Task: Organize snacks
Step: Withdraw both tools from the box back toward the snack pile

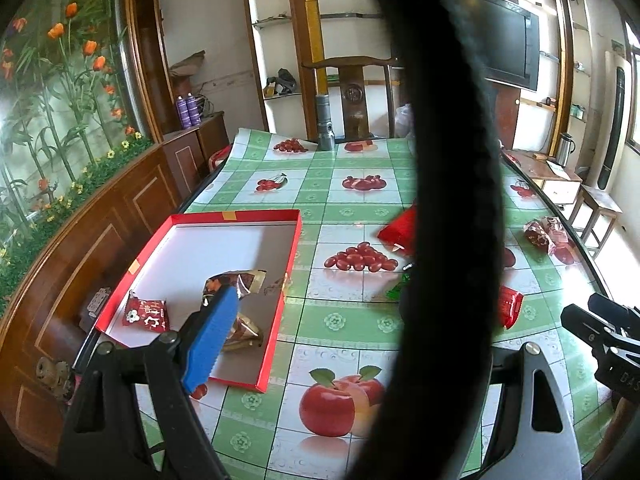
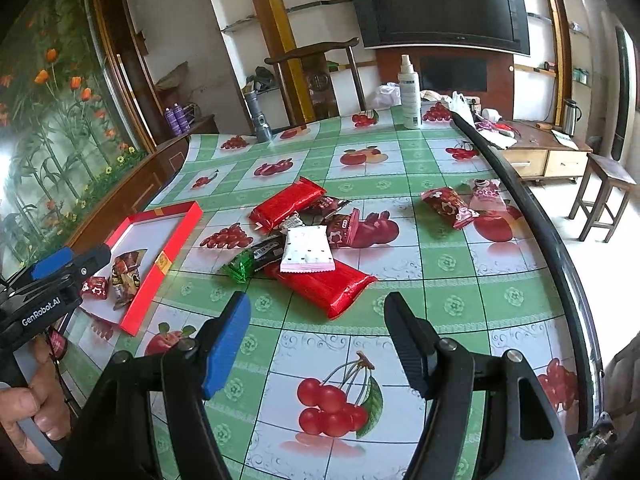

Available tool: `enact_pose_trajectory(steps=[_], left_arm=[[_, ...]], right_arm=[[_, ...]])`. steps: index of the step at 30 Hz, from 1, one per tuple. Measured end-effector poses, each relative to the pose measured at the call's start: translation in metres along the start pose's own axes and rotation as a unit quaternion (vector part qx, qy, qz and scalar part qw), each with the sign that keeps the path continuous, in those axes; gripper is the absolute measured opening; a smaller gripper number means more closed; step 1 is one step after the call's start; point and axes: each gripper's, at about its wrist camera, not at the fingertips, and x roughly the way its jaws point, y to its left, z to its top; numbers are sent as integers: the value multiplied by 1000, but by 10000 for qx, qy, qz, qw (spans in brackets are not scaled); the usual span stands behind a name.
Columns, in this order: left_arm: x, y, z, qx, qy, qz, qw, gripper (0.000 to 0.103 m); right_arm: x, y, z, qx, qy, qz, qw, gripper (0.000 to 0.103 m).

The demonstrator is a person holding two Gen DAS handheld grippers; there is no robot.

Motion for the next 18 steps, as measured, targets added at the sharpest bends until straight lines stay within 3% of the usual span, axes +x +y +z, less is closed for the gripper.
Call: enact_pose_trajectory(steps=[5, 18], left_arm=[[4, -2, -1, -26, 70, -119, 9999, 83], [76, -25, -17, -14, 941, -964, 9909, 83]], right_arm=[[0, -2, -1, 20, 14, -21, 10000, 69], [55, -25, 1, 226, 524, -126, 9983, 70]])
